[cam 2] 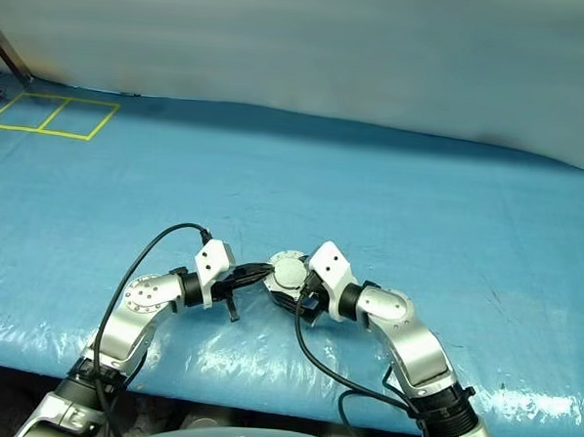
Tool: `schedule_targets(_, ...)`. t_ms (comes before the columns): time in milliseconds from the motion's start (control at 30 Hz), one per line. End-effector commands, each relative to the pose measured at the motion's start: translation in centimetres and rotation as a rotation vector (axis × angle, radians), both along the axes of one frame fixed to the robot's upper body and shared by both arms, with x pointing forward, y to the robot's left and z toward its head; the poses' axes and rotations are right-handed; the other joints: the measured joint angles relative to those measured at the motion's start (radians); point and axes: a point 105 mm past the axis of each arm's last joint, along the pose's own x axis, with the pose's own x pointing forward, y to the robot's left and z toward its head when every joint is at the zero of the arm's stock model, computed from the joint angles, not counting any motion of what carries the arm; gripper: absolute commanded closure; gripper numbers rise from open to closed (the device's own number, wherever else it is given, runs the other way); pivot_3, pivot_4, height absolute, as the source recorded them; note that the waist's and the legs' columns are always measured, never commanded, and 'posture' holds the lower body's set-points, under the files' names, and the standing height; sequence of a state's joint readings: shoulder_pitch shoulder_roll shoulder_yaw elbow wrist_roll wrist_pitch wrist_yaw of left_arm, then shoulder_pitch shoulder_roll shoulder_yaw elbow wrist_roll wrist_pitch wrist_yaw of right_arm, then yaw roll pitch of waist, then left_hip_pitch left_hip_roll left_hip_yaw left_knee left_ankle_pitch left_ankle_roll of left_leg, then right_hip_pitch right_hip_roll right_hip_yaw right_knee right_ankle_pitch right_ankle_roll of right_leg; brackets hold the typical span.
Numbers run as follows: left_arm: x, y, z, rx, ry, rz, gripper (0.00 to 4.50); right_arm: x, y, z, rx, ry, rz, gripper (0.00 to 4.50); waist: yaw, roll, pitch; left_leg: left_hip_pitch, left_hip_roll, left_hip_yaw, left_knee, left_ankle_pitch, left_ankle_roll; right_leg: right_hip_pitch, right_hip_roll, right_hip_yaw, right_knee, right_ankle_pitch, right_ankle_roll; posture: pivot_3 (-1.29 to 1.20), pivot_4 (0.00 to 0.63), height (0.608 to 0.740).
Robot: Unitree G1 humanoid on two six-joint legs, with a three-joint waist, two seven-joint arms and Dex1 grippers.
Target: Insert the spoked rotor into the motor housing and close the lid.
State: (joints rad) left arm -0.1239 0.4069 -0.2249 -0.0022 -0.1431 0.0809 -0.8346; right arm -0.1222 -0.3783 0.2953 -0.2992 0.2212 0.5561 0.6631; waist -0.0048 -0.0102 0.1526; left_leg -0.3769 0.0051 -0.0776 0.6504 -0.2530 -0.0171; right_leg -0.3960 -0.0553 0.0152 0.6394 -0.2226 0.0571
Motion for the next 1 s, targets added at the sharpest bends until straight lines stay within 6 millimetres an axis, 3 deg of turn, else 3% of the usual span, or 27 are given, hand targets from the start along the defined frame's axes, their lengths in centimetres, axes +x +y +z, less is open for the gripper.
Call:
schedule_targets(33,-0.7,-0.3,-1.5,0.039,0.056,-0.024,4.5,-0.7,0.3,0.8,0.039,-0.002,0.031,0.01,0.0,0.0,0.0,0.0,0.0,0.0,0.0,0.0,0.0,0.0,0.0,0.0,0.0,0.0,0.0,0.0,0.15,0.74)
schedule_targets(200,-0.6,-0.2,-1.4,0.039,0.055,-0.025,4.5,0.3,-0.9,5.0,0.185,-0.123,-0.039,0.01,-0.001,0.002,0.002,-0.002,0.0,0.0,-0.002,0.0,0.0,-0.001,0.0,0.0,0.0,0.0,0.0,0.0,0.15,0.74)
schedule_targets(300,-0.6,-0.2,-1.3,0.041,0.055,-0.027,4.5,0.5,-2.6,6.0,0.301,-0.082,-0.107,0.01,-0.001,0.002,0.002,-0.003,0.0,0.0,-0.002,0.0,0.0,-0.002,0.0,0.0,0.0,0.0,0.0,0.0,0.15,0.74)
schedule_targets(433,-0.6,-0.1,-1.2,0.043,0.052,-0.023,4.5,0.9,-5.0,4.0,0.509,0.199,-0.276,0.01,-0.002,0.002,0.003,-0.004,0.0,0.0,-0.003,0.0,0.0,-0.002,0.0,0.0,-0.001,-0.001,0.0,0.0,0.15,0.74)
schedule_targets(633,-0.8,0.0,-1.1,0.045,0.051,-0.022,4.5,-0.3,-6.6,0.2,0.736,0.577,-0.421,0.01,-0.004,0.004,0.004,-0.003,0.0,0.0,-0.004,0.0,0.0,-0.002,0.0,0.0,0.0,-0.001,-0.001,0.0,0.15,0.74)
schedule_targets(833,-0.9,0.0,-1.0,0.047,0.052,-0.022,4.5,-2.0,-5.5,-1.2,0.76,0.719,-0.399,0.01,-0.007,0.004,0.004,-0.003,0.0,0.0,-0.004,0.0,0.001,-0.003,0.0,0.0,0.0,-0.002,-0.001,0.0,0.15,0.74)
schedule_targets(1000,-0.9,-0.1,-1.0,0.059,0.052,-0.026,4.5,-2.8,-3.3,-1.6,0.779,0.791,-0.318,0.01,-0.009,0.004,0.004,-0.003,0.001,0.0,-0.004,0.0,0.001,-0.003,0.001,0.0,0.0,-0.002,-0.001,0.0,0.15,0.74)
